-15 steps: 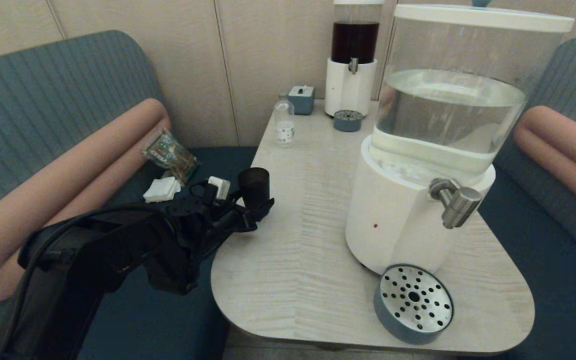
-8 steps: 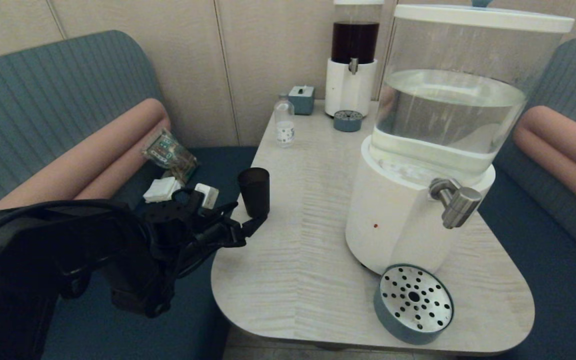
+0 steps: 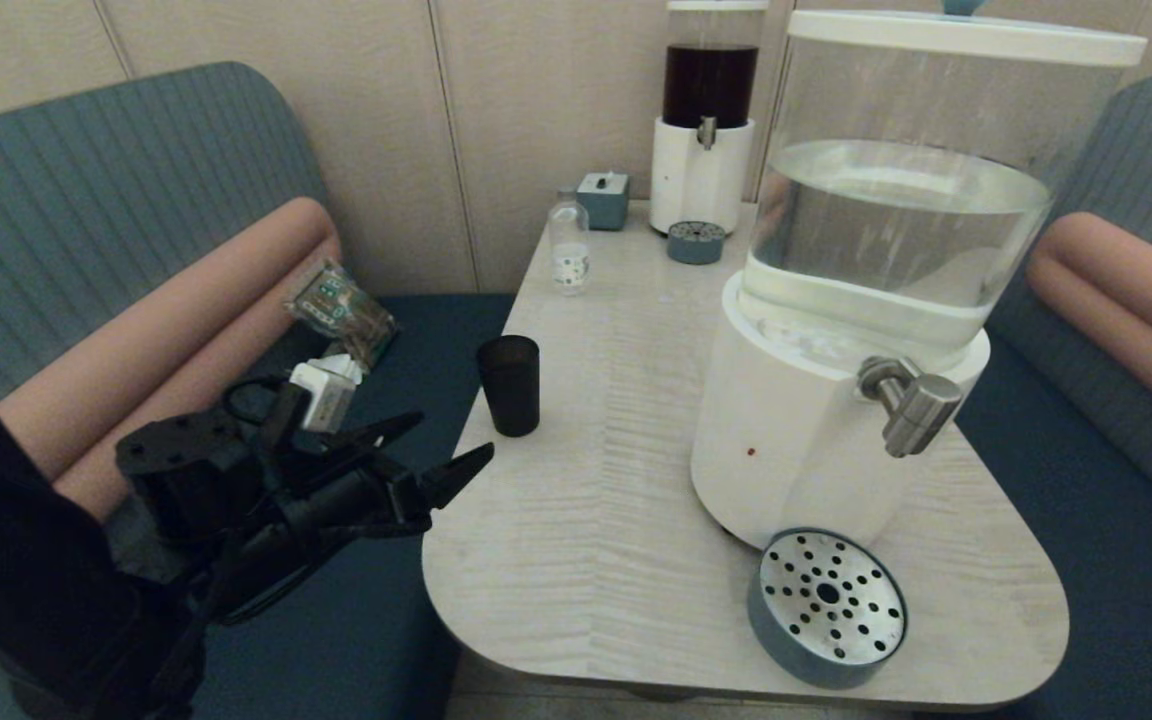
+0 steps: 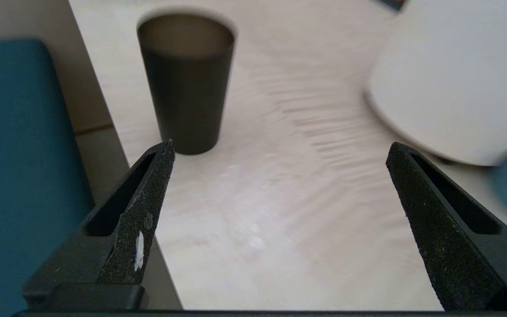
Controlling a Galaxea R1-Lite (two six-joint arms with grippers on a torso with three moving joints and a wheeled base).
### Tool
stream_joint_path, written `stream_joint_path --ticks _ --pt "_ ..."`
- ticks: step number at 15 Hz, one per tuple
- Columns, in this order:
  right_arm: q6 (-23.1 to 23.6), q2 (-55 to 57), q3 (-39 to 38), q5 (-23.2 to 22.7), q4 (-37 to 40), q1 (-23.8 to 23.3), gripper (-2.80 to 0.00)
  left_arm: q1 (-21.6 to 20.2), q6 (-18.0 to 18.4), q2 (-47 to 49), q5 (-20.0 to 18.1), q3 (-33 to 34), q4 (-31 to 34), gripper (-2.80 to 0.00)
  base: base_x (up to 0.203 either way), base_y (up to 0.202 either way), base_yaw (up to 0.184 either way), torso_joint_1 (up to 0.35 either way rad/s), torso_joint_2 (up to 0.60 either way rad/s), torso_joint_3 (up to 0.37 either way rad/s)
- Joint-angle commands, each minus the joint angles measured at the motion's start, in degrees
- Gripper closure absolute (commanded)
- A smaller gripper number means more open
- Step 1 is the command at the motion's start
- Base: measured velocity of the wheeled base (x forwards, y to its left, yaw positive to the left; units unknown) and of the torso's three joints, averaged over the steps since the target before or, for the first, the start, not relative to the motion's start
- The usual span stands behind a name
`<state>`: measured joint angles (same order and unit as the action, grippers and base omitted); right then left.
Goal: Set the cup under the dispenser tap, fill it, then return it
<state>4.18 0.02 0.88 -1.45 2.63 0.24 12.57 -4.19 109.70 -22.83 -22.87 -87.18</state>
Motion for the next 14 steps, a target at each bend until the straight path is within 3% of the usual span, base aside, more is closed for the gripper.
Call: stream_joint_path --ticks 1,2,5,7,11,14 --pt "0.04 -0.20 0.00 -0.04 0.00 0.02 0.00 0.00 -0.03 -10.55 -0.13 5.69 -0.48 -2.76 0.000 0.000 0.000 0.000 0.00 0.000" --pt "0.04 -0.20 0.00 -0.04 0.00 0.02 0.00 0.00 -0.10 -13.98 -0.11 8.14 -0.48 0.00 0.000 0.000 0.000 0.000 0.00 0.000" --pt "0.04 -0.20 0.00 -0.04 0.00 0.02 0.00 -0.06 -0.63 -23.49 0.72 12.79 -0.48 0.00 0.000 0.000 0.000 0.000 0.00 0.000" --pt "0.04 -0.20 0.00 -0.04 0.00 0.02 0.00 -0.08 -0.91 -29.28 3.72 14.88 -0.48 0.00 0.000 0.000 0.000 0.000 0.00 0.000" --pt "0.04 -0.20 0.00 -0.04 0.00 0.02 0.00 -0.09 -5.60 -38.67 18.74 17.06 -0.19 0.00 0.000 0.000 0.000 0.000 0.00 0.000" --pt "0.04 -0.20 0.00 -0.04 0.00 0.02 0.00 -2.00 -8.27 -44.02 26.12 19.33 0.82 0.00 0.000 0.000 0.000 0.000 0.00 0.000"
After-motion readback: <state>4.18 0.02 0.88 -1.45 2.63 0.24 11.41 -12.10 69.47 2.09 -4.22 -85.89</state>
